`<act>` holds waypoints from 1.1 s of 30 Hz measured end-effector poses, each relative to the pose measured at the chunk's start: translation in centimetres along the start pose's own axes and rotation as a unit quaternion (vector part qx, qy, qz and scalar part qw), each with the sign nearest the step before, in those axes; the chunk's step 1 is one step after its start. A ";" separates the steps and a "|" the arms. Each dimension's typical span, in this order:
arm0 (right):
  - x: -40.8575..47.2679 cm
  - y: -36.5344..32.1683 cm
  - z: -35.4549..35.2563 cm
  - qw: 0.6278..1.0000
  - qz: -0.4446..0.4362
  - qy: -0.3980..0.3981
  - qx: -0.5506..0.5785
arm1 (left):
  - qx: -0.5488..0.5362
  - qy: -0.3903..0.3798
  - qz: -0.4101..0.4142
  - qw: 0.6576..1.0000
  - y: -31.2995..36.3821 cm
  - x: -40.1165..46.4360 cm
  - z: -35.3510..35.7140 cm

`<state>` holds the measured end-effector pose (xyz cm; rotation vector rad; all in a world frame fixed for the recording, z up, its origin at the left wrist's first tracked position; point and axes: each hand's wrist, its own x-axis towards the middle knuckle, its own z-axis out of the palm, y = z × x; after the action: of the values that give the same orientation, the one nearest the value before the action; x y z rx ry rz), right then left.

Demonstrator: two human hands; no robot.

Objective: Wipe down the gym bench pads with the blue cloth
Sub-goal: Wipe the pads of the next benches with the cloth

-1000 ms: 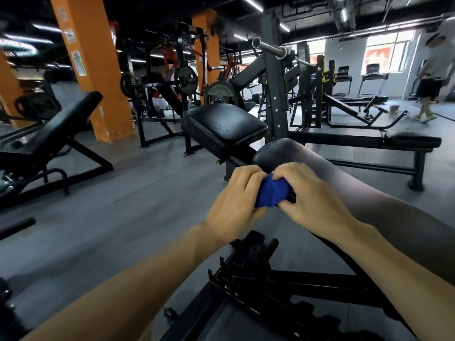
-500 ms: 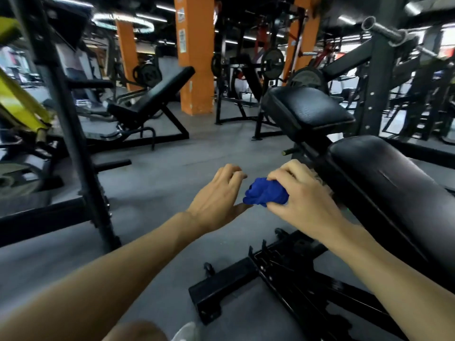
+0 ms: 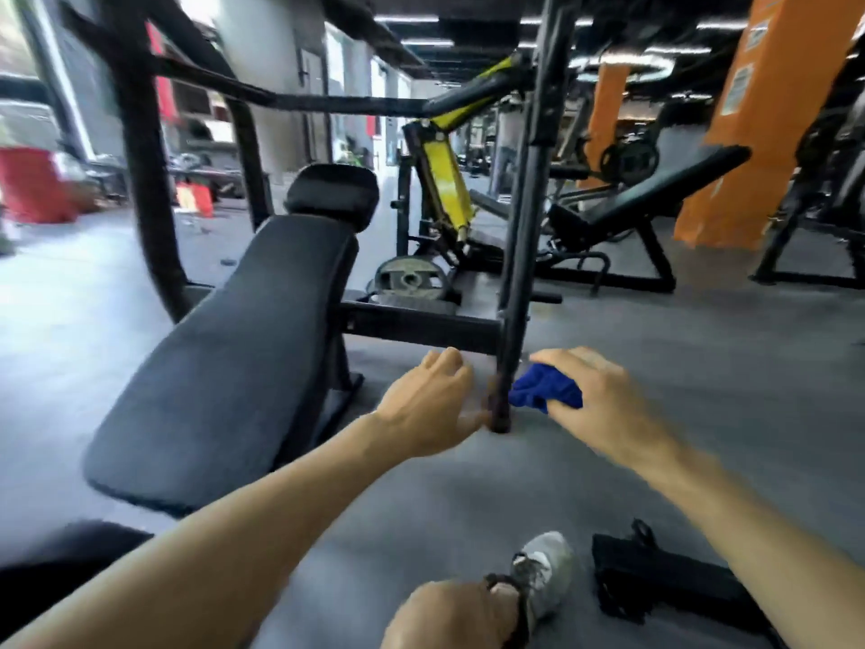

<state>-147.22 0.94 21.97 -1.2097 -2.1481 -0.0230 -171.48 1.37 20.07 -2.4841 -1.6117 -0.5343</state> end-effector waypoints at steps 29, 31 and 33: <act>0.8 -38.5 19.7 0.906 -0.267 -0.158 0.287 | 0.177 -0.107 -0.417 0.885 -15.8 -40.4 -14.2; 0.1 -39.8 21.1 0.912 -0.242 -0.148 0.296 | 0.168 -0.110 -0.417 0.887 -16.4 -41.2 -13.1; -0.9 -40.8 22.2 0.919 -0.218 -0.130 0.303 | 0.186 -0.102 -0.398 0.893 -17.1 -42.0 -12.0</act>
<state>-190.17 -15.92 16.09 -0.3838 -2.3516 0.5959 -204.94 -31.02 14.66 -1.5737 -2.5158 -0.0025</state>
